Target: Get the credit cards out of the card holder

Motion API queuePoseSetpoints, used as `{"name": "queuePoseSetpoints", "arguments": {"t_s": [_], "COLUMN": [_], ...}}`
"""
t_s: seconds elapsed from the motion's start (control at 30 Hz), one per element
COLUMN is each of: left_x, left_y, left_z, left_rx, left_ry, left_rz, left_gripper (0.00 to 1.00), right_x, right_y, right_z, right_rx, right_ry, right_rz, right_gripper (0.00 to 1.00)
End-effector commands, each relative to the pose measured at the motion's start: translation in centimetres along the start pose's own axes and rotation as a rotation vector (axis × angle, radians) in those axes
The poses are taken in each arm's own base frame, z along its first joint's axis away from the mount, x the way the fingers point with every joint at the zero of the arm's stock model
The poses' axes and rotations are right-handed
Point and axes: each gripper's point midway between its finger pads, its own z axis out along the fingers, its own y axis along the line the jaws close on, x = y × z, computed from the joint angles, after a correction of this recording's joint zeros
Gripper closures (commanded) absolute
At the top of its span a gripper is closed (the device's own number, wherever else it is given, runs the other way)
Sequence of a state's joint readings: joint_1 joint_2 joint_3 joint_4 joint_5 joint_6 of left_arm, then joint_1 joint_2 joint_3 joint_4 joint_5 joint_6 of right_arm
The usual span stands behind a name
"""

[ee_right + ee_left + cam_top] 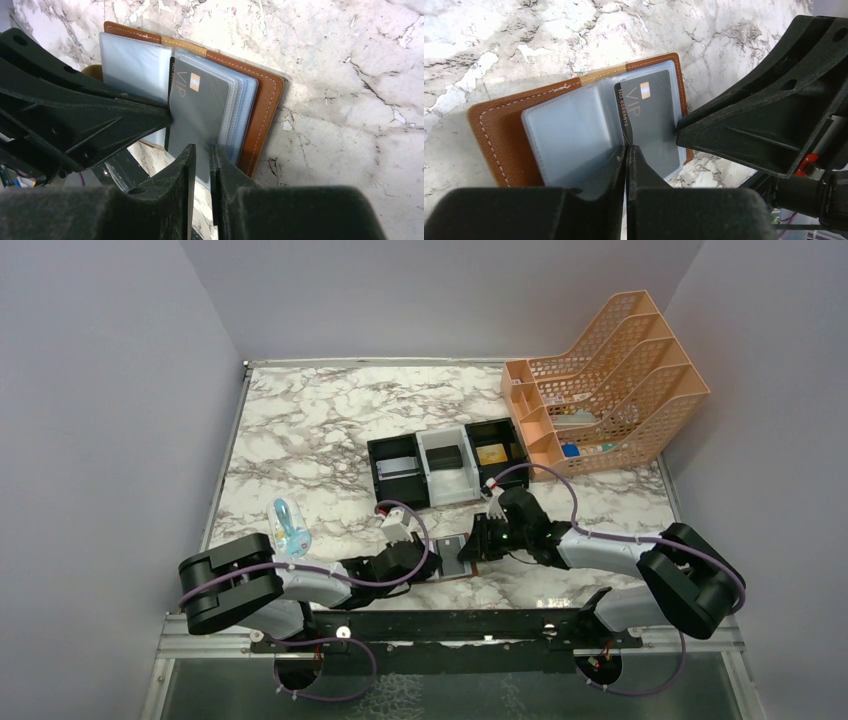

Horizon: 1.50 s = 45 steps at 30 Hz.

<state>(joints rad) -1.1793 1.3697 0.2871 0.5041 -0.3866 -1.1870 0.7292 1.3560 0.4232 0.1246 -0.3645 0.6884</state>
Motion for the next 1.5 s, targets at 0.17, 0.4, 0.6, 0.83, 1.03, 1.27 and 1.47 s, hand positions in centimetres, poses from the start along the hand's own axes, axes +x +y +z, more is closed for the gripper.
{"name": "queuePoseSetpoints", "arguments": {"t_s": [0.17,0.4,0.6,0.83,1.03,1.27,1.47], "left_x": [-0.8,-0.9,-0.9,-0.7,-0.9,-0.7,-0.1], "left_y": [-0.1,0.6,0.2,-0.1,0.0,-0.1,1.3], "left_z": [-1.0,-1.3,-1.2,-1.0,-1.1,-1.1,-0.6], "left_rx": [0.043,0.036,0.043,0.043,0.043,0.046,-0.005], "left_ry": [-0.034,-0.042,-0.038,-0.029,-0.035,-0.025,-0.018], "left_rz": [-0.063,-0.079,-0.072,-0.067,-0.071,-0.068,-0.098], "left_gripper": [1.00,1.00,0.95,0.95,0.94,0.75,0.68], "right_x": [2.1,1.7,0.2,-1.6,-0.9,0.7,1.4], "right_y": [-3.1,-2.8,-0.7,3.1,3.4,-0.8,-1.6], "right_z": [0.3,0.3,-0.5,-1.5,0.3,1.3,1.2], "right_rx": [0.116,0.109,0.040,-0.095,-0.146,0.037,0.060], "right_ry": [0.046,0.042,0.014,0.008,0.074,0.101,0.098], "right_rz": [0.025,0.018,-0.049,-0.166,-0.139,-0.037,-0.005], "right_gripper": [0.82,0.82,0.82,0.77,0.77,0.77,0.77]}}
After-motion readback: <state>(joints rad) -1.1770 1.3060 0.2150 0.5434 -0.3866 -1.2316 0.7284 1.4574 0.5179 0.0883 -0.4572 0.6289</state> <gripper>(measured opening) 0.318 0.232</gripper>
